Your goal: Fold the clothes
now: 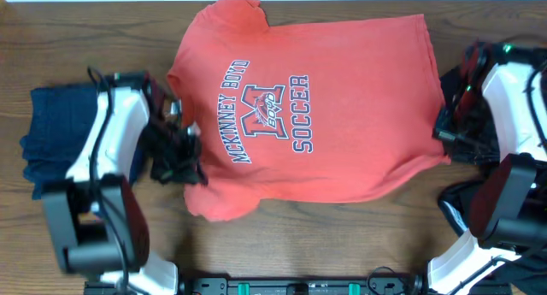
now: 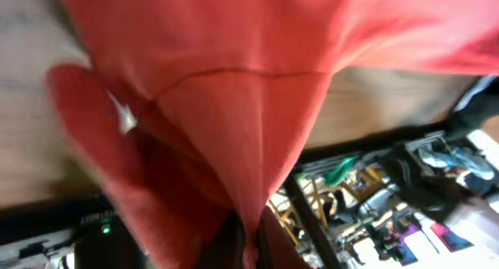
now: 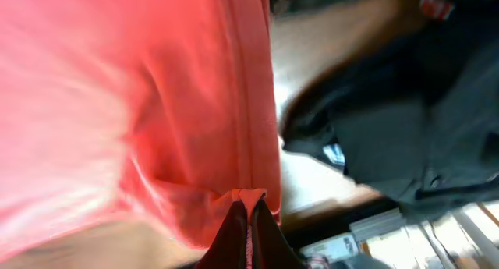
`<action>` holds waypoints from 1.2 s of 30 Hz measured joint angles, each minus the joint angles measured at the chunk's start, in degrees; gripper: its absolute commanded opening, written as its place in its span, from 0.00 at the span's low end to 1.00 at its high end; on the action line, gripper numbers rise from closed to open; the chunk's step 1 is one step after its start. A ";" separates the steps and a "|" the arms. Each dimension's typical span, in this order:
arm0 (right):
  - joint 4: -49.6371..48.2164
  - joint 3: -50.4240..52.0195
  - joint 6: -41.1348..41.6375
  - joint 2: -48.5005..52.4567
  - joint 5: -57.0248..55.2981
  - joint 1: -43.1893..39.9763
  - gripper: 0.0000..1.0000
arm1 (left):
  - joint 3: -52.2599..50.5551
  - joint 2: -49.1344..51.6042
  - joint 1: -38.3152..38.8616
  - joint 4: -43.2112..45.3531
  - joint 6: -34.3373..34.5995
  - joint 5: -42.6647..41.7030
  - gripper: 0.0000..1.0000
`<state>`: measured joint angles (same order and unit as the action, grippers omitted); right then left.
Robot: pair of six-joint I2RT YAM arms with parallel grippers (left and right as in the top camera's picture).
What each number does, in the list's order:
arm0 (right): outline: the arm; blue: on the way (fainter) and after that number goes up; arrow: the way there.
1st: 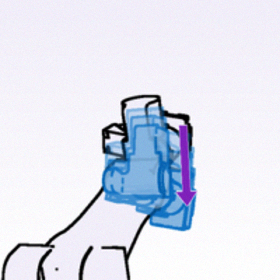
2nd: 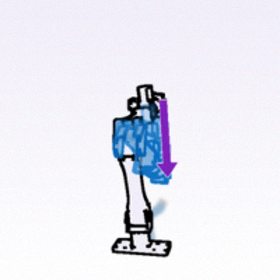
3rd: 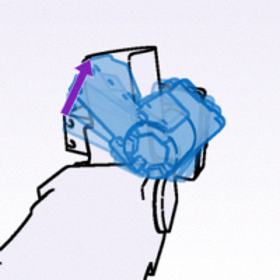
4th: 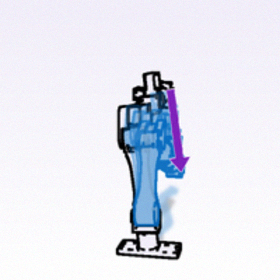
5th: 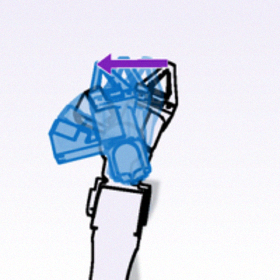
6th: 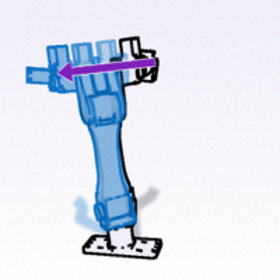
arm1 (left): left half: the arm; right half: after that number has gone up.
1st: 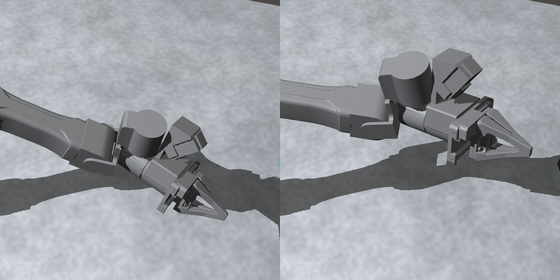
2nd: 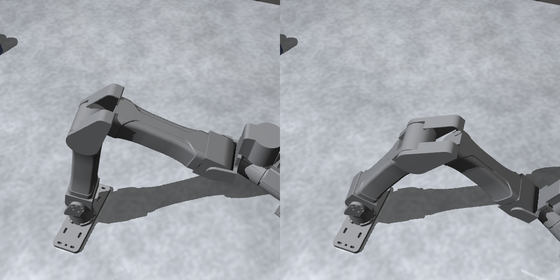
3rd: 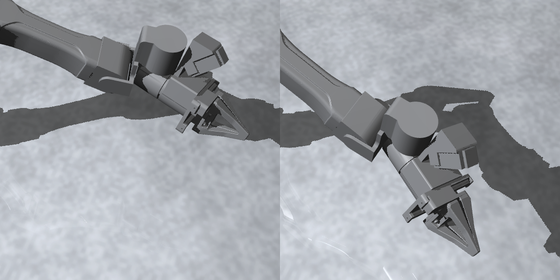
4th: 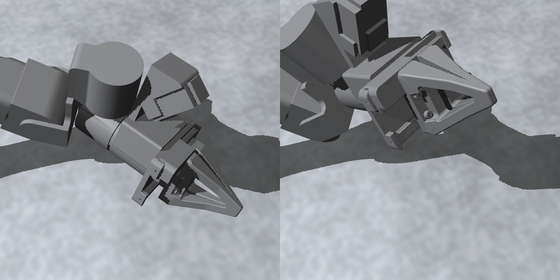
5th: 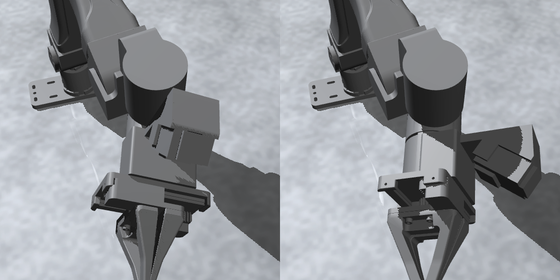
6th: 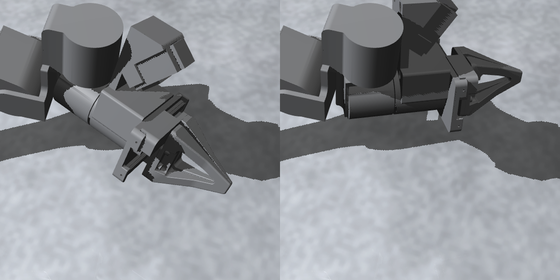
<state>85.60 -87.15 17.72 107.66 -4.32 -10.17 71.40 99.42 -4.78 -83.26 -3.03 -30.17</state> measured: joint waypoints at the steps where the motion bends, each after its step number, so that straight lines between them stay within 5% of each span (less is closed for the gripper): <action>1: -0.76 2.56 0.04 -0.57 -0.22 -0.02 0.01 | -3.34 -2.73 -0.50 1.07 0.00 0.20 0.06; 12: -4.33 15.23 3.26 -17.00 -2.01 -3.65 0.01 | -16.59 -26.23 -5.03 3.76 5.66 0.79 0.05; 18: -14.16 15.34 3.76 -22.18 -2.05 -4.07 0.01 | -16.63 -32.59 -6.91 16.96 11.76 0.83 0.06; 26: -28.68 15.45 3.76 -18.40 -1.57 -4.07 0.01 | -16.68 -28.04 -7.89 42.12 21.73 0.74 0.06; 36: -45.62 15.54 3.76 -7.45 3.13 -3.89 0.01 | -16.68 -10.78 -7.78 60.81 25.70 0.35 0.07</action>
<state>39.99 -71.61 21.47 100.20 -1.19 -14.06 54.72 88.64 -12.56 -22.46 22.68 -29.82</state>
